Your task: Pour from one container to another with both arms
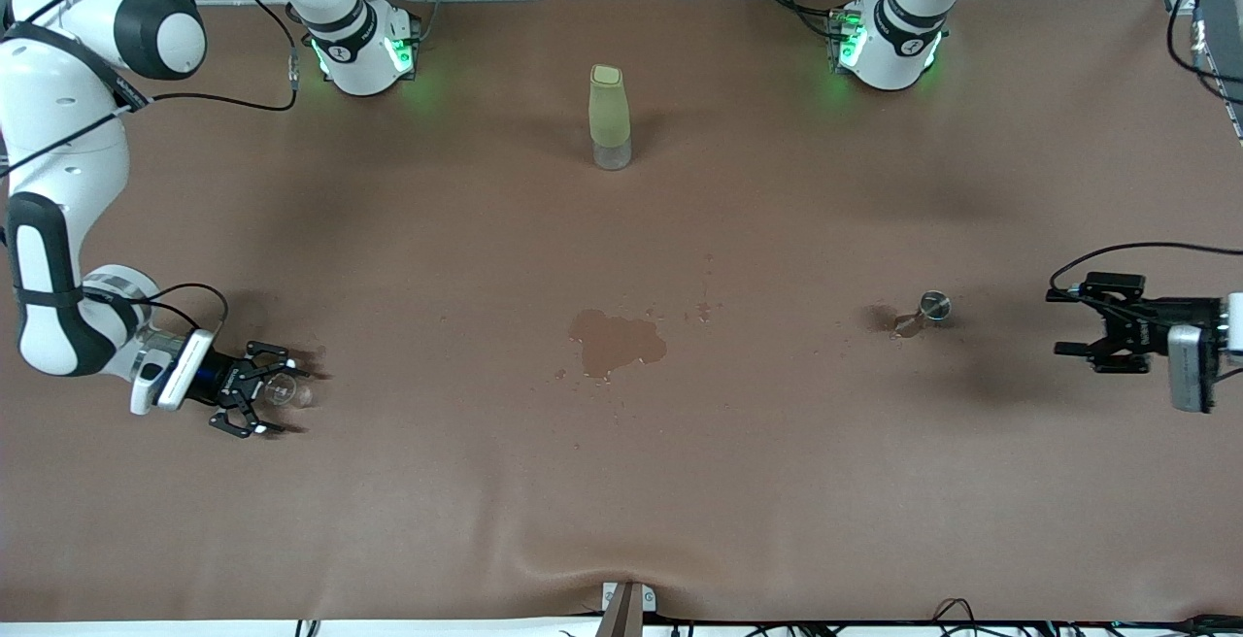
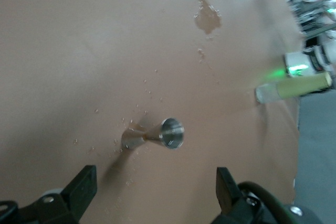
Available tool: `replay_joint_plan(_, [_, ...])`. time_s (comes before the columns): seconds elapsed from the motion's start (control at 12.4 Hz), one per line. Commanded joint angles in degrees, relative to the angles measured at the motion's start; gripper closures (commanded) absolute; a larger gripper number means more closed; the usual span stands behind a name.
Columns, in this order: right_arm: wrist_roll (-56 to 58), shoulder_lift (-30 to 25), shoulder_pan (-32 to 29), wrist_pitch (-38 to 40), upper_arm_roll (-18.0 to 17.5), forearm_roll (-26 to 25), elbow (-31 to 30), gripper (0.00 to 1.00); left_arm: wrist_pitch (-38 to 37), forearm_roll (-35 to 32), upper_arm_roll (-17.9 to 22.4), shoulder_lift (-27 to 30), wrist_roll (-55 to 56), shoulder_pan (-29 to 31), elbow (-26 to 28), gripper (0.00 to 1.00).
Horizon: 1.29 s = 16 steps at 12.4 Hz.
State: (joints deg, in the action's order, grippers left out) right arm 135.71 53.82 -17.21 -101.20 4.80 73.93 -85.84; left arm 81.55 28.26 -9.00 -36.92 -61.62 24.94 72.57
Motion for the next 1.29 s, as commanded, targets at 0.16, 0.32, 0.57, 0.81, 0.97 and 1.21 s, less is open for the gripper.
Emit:
replay_joint_plan(0.16, [-10.53,-8.45,-0.28,2.41,-0.32,-6.33,-2.05,0.0,0.63,-10.38,-0.14,13.7,24.64,-9.44,2.66,0.0])
replay_joint_plan(0.32, [-17.1,-14.5,0.42,1.98,-0.32,-9.23,-5.2,0.0,0.63,-15.59,-0.14,17.48,33.46,-14.98,2.66,0.0])
replay_joint_plan(0.57, [-31.16,-25.83,3.31,-1.61,-0.32,-17.22,-11.0,0.0,0.63,-21.11,0.82,22.14,51.36,-24.8,3.01,0.0])
replay_joint_plan(0.81, [-41.36,-35.5,6.65,-7.41,-0.32,-22.58,-18.11,0.0,0.72,-31.67,0.83,25.83,56.61,-28.55,4.76,0.0])
replay_joint_plan(0.97, [-49.27,-41.75,8.94,-9.97,-0.32,-25.84,-23.13,0.0,0.89,-32.3,1.44,31.44,55.57,-26.96,9.49,0.0])
replay_joint_plan(1.21, [-63.76,-50.1,12.1,-13.4,-0.32,-34.26,-28.15,0.0,0.89,-31.61,0.83,35.16,55.03,-22.33,11.98,0.0])
